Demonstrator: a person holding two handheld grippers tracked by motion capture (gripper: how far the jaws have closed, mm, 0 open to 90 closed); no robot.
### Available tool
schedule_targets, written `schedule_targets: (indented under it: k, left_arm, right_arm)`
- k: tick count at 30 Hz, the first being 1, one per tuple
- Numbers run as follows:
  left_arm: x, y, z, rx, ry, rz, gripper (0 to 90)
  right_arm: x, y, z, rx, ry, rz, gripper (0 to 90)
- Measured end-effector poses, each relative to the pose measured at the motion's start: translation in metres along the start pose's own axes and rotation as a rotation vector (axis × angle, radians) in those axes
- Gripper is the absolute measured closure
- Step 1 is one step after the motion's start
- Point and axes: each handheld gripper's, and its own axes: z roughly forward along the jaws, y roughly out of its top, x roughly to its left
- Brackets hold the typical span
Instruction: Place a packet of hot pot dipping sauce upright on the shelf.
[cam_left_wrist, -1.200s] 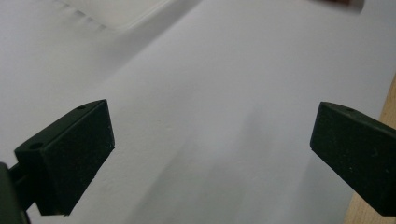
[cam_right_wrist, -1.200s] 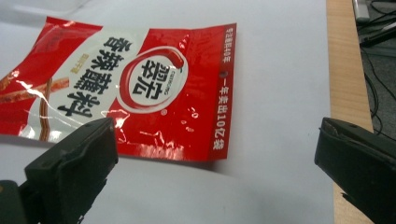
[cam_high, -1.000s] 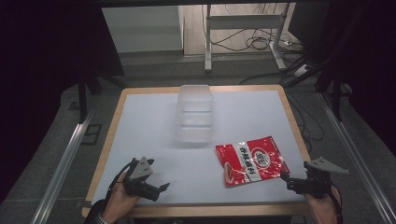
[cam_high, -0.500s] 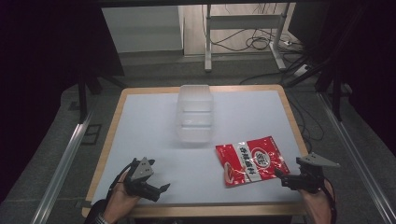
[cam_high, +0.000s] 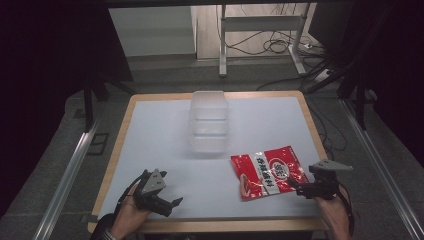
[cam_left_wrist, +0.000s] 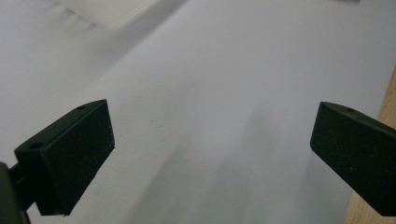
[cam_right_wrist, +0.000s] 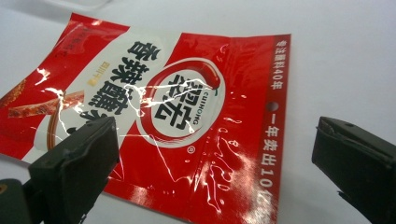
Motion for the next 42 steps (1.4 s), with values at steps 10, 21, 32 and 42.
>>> schedule_targets:
  k: [10,21,32,42]
  left_arm:
    - [0.0,0.0,0.001,0.004,0.0,0.004,0.0]
    - [-0.001,0.0,0.001,0.012,0.003,0.01,0.0]
    - [-0.002,0.0,0.002,0.016,0.005,0.015,0.0]
    - [-0.003,0.0,0.003,0.024,0.009,0.024,0.0]
  right_arm:
    - [-0.006,0.001,0.018,0.052,0.034,0.026,0.7]
    - [-0.01,0.002,0.025,0.06,0.081,0.1,0.5]
    - [-0.004,0.006,0.026,0.037,0.175,0.135,1.2]
    - [0.011,0.016,0.038,0.063,0.211,0.092,3.6]
